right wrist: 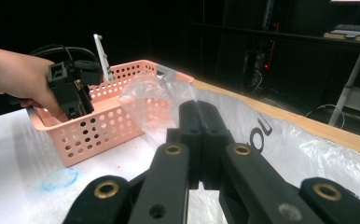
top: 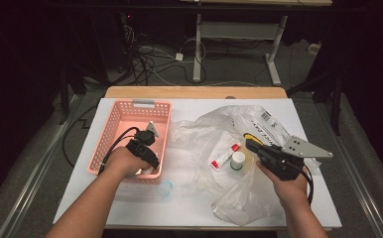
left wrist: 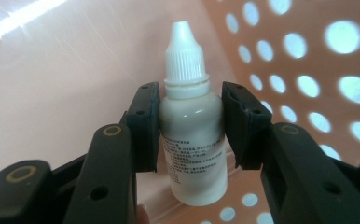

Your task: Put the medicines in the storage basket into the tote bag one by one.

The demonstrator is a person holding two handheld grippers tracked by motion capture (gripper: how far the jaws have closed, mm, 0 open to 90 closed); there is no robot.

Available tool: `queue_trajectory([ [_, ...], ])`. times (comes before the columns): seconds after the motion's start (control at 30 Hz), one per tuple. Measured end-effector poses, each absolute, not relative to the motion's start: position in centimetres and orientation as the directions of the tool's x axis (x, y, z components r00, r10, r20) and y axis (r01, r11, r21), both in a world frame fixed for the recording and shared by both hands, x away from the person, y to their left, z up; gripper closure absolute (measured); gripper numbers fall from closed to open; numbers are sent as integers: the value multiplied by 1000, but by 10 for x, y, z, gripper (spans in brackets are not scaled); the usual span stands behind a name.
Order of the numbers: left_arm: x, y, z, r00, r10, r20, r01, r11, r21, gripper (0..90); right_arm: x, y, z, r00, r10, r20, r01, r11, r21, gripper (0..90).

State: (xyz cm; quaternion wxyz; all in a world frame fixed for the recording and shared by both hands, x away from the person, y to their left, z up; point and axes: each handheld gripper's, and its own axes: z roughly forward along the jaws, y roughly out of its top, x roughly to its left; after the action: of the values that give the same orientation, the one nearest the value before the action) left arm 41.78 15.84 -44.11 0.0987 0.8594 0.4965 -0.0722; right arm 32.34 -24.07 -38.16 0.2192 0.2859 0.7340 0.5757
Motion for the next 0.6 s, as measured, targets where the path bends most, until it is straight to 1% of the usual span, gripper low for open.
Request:
queue_trajectory([
  [0.17,412,162,-436,514,836,-193,856,-486,173,580,324,-241,-382,-740,672,5,164,174,971,900],
  [0.27,410,167,-433,511,837,-196,855,-473,212,581,324,-241,-382,-740,672,9,169,174,970,900],
  [0.37,407,168,-429,525,820,-229,846,-474,242,580,324,-241,-382,-741,672,8,170,175,970,900],
  [0.6,398,170,-425,522,823,-223,840,-450,304,581,324,-240,-382,-742,671,8,170,176,970,900],
])
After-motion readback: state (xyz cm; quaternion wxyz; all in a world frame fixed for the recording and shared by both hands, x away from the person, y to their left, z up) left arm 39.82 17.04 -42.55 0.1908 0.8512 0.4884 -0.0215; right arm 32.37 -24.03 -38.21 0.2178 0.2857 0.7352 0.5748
